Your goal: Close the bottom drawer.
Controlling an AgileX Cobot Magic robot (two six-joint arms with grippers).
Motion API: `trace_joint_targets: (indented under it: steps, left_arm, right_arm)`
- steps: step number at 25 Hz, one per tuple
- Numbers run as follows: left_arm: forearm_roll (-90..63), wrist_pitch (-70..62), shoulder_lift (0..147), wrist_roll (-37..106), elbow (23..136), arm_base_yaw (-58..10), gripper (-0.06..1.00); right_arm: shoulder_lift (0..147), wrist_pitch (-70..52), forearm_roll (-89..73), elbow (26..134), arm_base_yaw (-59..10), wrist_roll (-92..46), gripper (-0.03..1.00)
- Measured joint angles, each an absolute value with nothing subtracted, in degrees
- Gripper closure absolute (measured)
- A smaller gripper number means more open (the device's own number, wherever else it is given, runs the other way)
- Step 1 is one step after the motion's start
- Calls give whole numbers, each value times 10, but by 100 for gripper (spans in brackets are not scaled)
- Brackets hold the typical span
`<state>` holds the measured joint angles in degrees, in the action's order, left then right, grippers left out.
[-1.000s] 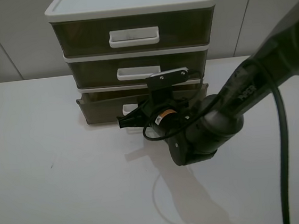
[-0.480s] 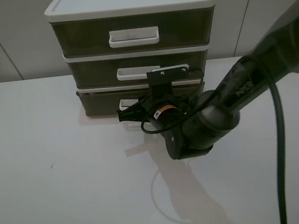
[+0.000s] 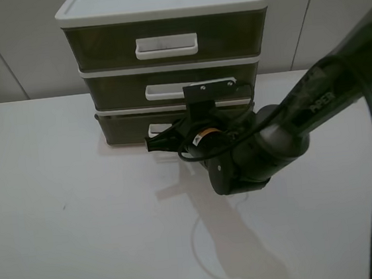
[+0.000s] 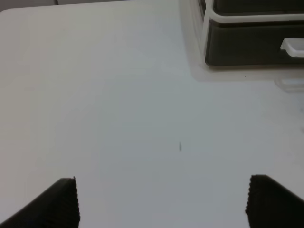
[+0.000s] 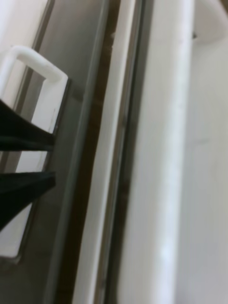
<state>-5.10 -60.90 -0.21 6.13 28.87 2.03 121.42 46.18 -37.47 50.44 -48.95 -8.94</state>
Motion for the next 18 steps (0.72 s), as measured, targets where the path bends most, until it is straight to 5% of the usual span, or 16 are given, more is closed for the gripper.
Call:
trace_joint_targets:
  steps: [13,18]
  left_arm:
    - [-51,-609,-2,61,289,20,23]
    - [-51,-609,-2,61,289,20,23]
  right_arm:
    - [1016,309,-236,350,-489,-89,93]
    - [912,229,-199,293,-473,-89,63]
